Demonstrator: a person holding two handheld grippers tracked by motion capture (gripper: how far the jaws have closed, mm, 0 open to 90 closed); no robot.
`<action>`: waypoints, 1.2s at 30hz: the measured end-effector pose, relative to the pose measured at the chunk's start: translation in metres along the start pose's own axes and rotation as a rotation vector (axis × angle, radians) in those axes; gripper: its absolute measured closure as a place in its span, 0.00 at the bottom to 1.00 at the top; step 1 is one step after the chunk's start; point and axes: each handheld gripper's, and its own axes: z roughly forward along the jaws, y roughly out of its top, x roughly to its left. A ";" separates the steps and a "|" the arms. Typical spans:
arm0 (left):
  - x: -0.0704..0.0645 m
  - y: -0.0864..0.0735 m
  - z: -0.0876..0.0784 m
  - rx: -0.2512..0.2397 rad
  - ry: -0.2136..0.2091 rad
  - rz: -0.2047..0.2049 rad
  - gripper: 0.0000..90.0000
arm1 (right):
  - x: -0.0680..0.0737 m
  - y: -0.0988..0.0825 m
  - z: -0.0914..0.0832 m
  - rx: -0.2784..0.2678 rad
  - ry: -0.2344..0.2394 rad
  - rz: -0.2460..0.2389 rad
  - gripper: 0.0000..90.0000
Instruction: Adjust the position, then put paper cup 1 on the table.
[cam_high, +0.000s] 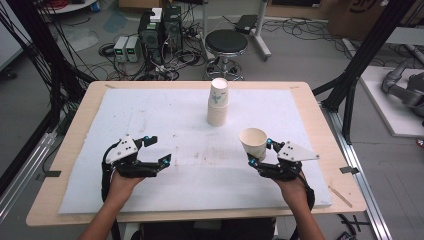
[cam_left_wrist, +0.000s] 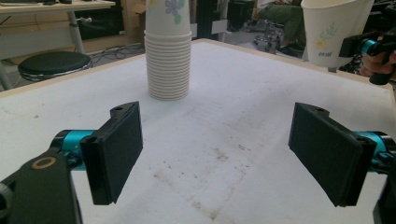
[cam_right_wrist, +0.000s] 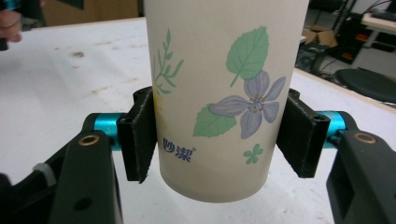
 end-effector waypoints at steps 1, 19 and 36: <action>0.000 0.000 -0.001 -0.002 0.002 -0.004 0.20 | -0.001 -0.001 0.000 -0.009 -0.005 0.004 0.41; 0.007 -0.006 -0.001 -0.005 0.016 -0.031 0.19 | -0.014 -0.009 -0.011 -0.062 -0.108 0.073 0.40; 0.010 -0.010 -0.002 0.004 0.019 -0.033 0.19 | -0.030 -0.003 -0.001 -0.087 -0.142 0.104 0.39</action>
